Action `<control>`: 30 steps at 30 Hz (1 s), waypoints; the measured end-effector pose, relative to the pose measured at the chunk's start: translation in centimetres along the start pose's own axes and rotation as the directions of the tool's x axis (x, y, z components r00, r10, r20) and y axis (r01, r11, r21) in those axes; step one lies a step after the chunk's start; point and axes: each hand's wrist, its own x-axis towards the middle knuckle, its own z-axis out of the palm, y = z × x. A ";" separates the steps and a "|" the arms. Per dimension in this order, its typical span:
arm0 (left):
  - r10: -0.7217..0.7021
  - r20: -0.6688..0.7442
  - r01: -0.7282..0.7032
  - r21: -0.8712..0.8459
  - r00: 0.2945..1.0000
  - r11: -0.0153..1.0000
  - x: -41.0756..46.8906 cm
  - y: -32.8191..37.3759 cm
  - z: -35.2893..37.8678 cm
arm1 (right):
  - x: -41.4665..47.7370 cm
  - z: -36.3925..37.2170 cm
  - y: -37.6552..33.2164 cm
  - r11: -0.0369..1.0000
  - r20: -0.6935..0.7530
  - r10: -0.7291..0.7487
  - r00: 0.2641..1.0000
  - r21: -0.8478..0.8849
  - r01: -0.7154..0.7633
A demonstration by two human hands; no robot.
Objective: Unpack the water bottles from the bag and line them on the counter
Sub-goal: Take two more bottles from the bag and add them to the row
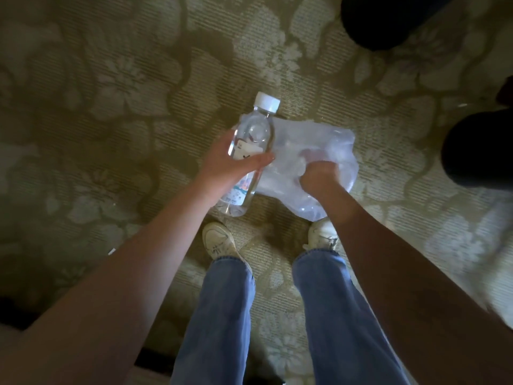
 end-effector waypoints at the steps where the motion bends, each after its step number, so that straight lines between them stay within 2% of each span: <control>1: -0.003 0.001 0.003 0.002 1.000 1.000 -0.4 0.4 0.1 | -0.7 -0.7 -0.4 0.999 -0.071 -0.014 0.997 0.040 0.017; 2: -0.001 0.002 0.001 0.004 1.000 1.000 -0.9 0.9 0.2 | -1.5 -1.3 -0.7 0.988 -0.106 0.003 0.994 0.154 0.014; 4: -0.008 -0.010 0.008 0.012 1.000 1.000 -1.8 1.9 0.4 | -3.6 -2.6 -0.9 0.967 -0.153 -0.038 0.987 0.244 0.075; 7: -0.045 -0.031 0.046 0.040 0.999 0.998 -3.2 3.3 0.2 | -6.7 -4.3 -1.2 0.940 -0.260 -0.084 0.962 0.300 0.163; 11: -0.076 -0.055 0.078 0.049 0.996 0.996 -4.4 4.7 -0.4 | -11.0 -5.8 -1.3 0.915 -0.322 -0.137 0.937 0.321 0.244; 13: -0.078 -0.061 0.082 0.056 0.995 0.995 -5.2 5.5 -0.7 | -12.6 -6.6 -0.8 0.867 -0.336 -0.102 0.936 0.432 0.249; 16: -0.079 -0.057 0.082 0.051 0.995 0.995 -6.7 7.1 -0.8 | -14.8 -8.8 -0.1 0.741 -0.367 0.013 0.930 0.628 0.237; 18: -0.077 -0.072 0.081 0.046 0.994 0.996 -7.7 8.3 -0.7 | -16.2 -10.4 0.1 0.642 -0.365 0.101 0.926 0.734 0.219; 20: -0.071 -0.082 0.074 0.037 0.994 0.997 -8.7 9.7 -0.8 | -17.7 -12.1 0.5 0.484 -0.330 0.186 0.925 0.850 0.206; 23: -0.062 -0.113 0.062 0.003 0.992 0.998 -10.5 12.0 -0.9 | -20.1 -14.7 1.6 0.117 -0.183 0.242 0.953 0.980 0.159; 25: -0.050 -0.158 0.047 -0.028 0.986 0.999 -11.7 13.8 -0.9 | -21.9 -16.2 2.2 -0.114 -0.106 0.181 0.978 0.985 0.128; 27: -0.048 -0.189 0.036 -0.065 0.981 0.997 -12.9 16.1 -1.0 | -23.7 -17.9 2.3 -0.291 -0.108 0.091 0.990 0.948 0.130; 30: -0.038 -0.186 0.012 -0.138 0.982 0.990 -14.8 20.6 -1.2 | -26.4 -21.0 1.5 -0.382 -0.141 -0.078 0.987 0.919 0.101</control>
